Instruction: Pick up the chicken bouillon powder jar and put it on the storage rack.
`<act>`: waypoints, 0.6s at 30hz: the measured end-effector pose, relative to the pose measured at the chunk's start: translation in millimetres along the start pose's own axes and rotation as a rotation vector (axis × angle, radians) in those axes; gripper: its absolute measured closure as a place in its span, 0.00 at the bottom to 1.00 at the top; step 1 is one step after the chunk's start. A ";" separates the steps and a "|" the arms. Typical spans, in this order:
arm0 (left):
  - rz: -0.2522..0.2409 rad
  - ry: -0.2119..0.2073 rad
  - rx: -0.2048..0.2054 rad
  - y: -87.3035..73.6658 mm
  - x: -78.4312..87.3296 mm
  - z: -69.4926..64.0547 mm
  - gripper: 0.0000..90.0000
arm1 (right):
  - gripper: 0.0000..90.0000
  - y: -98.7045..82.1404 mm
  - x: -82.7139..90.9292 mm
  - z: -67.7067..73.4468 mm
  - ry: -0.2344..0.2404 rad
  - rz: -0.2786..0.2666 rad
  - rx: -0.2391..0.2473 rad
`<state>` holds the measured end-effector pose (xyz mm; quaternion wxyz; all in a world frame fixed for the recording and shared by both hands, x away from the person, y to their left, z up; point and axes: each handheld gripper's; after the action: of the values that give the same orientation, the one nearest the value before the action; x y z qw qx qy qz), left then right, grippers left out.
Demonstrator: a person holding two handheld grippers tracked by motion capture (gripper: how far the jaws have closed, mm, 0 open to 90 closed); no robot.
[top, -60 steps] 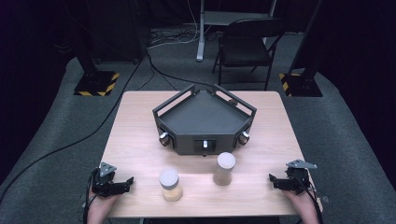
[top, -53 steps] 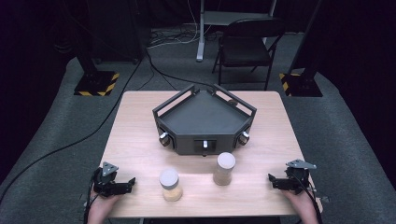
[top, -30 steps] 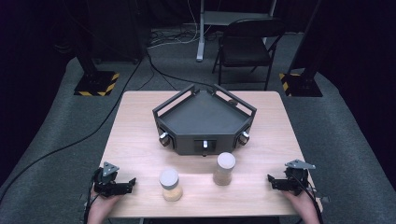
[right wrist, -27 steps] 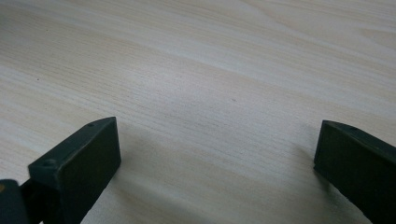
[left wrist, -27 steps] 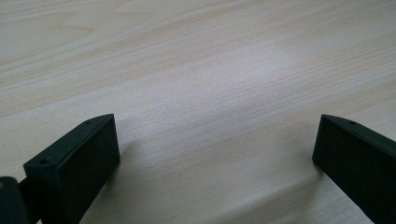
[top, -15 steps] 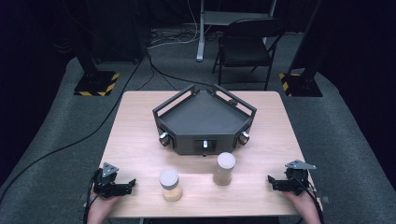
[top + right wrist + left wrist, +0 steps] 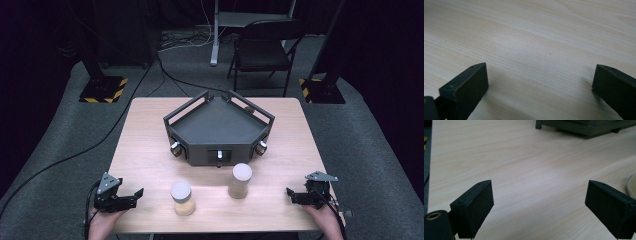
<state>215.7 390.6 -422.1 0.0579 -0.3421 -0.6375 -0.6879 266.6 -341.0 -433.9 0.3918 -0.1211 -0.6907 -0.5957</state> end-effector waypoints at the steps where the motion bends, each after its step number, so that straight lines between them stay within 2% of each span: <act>1: -0.009 -0.005 0.001 0.7 1.7 -0.6 0.09 | 0.00 0.0 0.0 0.0 0.000 0.000 0.000; 7: -0.033 -0.056 -0.003 8.7 9.0 -2.1 0.09 | 0.00 0.2 -0.2 0.1 -0.001 0.000 -0.001; 18: -0.035 -0.125 -0.047 24.1 22.4 -9.0 0.04 | 0.00 0.3 -0.2 0.1 -0.001 0.000 -0.001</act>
<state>207.5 386.0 -389.3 -0.0021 -0.3746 -0.6294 -0.6808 266.8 -340.8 -433.8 0.3916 -0.1215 -0.6905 -0.5959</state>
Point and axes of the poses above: each handheld gripper's, and its own axes: x roughly backward along the jaws, y roughly out of its top, z roughly to its left, and after that the axes turned 2 degrees about y, right-handed
